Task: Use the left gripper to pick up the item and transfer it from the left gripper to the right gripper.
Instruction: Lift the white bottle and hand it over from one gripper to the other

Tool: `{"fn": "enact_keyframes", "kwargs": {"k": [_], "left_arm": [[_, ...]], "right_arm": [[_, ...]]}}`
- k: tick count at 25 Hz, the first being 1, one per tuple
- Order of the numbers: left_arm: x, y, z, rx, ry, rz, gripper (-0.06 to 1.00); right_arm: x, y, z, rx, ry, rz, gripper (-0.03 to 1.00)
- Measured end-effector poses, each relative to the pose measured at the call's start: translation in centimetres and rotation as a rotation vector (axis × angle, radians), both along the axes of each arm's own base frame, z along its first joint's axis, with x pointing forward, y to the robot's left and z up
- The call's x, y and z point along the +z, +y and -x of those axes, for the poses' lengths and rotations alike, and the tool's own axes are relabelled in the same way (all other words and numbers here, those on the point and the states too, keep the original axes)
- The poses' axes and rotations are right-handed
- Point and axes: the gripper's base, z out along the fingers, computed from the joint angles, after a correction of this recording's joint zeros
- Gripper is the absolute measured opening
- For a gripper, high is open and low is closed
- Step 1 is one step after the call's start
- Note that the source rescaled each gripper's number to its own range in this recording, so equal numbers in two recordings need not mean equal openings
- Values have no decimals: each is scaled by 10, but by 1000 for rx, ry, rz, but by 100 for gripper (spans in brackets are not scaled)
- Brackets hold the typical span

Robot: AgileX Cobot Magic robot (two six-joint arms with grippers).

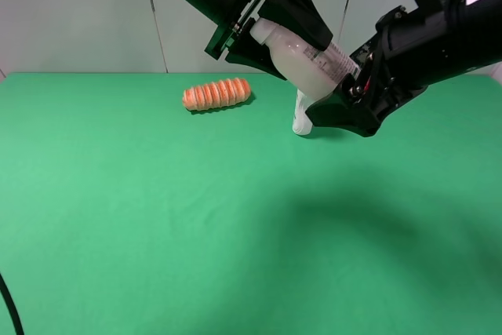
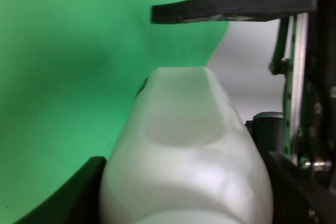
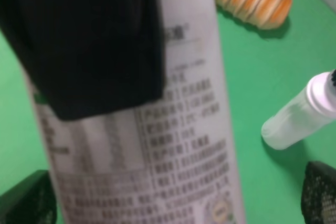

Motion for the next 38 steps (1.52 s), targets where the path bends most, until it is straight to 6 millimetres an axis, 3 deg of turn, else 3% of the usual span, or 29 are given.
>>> {"fn": "enact_keyframes", "kwargs": {"k": [16, 19, 24, 25, 38], "left_arm": [[0, 0, 0, 0, 1, 0, 0], [0, 0, 0, 0, 1, 0, 0], [0, -1, -1, 12, -3, 6, 0], [1, -1, -2, 21, -4, 12, 0], [1, -1, -2, 23, -1, 13, 0]], "right_arm": [[-3, 5, -7, -15, 24, -30, 97], [-3, 5, -7, -16, 24, -31, 76], [-4, 6, -6, -12, 28, -31, 13], [-4, 6, -6, -10, 31, -33, 8], [-4, 6, -6, 13, 18, -18, 5]]}}
